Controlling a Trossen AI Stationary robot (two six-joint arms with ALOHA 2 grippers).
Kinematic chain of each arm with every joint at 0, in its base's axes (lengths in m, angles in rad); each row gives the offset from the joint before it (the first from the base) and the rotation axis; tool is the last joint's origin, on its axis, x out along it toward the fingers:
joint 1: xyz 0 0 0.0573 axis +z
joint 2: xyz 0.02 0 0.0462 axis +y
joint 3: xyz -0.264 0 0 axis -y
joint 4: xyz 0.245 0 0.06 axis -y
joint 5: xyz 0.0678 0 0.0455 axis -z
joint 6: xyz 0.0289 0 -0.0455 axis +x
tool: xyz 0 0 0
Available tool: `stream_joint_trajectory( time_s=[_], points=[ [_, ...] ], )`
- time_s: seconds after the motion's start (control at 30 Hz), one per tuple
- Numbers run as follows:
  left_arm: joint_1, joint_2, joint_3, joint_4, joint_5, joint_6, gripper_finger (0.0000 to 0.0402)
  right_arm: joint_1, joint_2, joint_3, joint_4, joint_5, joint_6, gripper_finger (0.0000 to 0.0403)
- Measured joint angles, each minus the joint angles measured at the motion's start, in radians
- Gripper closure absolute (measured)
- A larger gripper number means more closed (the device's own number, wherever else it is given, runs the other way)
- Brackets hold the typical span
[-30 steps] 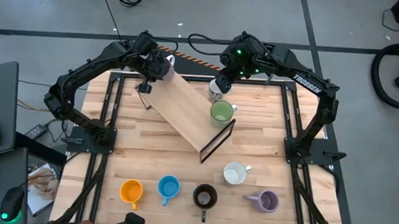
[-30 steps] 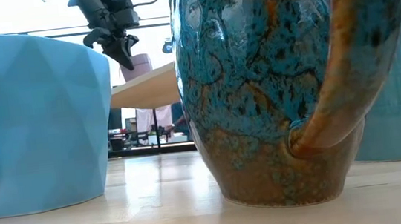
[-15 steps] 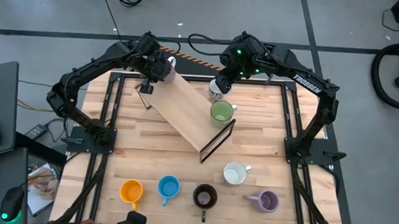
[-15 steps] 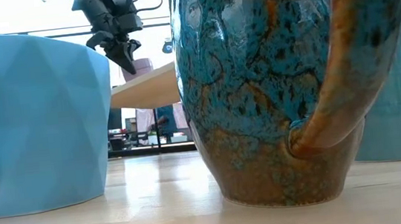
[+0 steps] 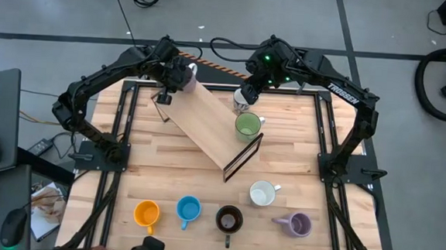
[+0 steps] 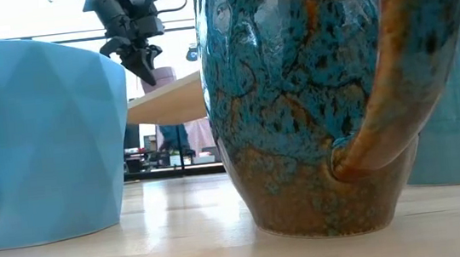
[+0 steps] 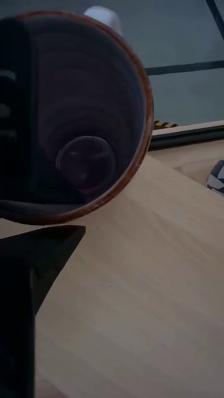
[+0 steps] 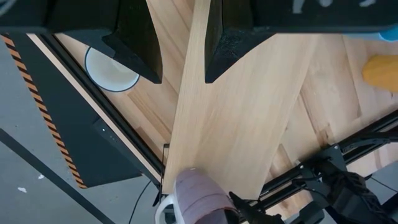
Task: Place coffee mugs
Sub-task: Put the top violet mug on the shelf
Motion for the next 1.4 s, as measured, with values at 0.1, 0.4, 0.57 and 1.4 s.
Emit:
stream_joint_trajectory(
  time_s=[0.1, 0.4, 0.57, 1.4],
  points=[
    [0.0, 0.0, 0.0, -0.001, -0.005, 0.0, 0.0313, 0.0, 0.0, 0.0, 0.0, 0.0, 0.0, 0.0276],
    [0.0, 0.0, 0.0, -0.002, -0.008, -0.004, 0.028, 0.0, 0.0, 0.0, 0.0, 0.0, 0.003, 0.0276],
    [-0.001, -0.001, 0.0, 0.019, -0.011, -0.007, 0.0271, 0.0, 0.0, 0.0, 0.001, 0.0, 0.011, 0.0276],
    [-0.023, -0.024, 0.0, 0.103, -0.079, -0.008, 0.0266, 0.0, 0.0, 0.0, 0.019, 0.001, 0.011, 0.0276]
  ],
)
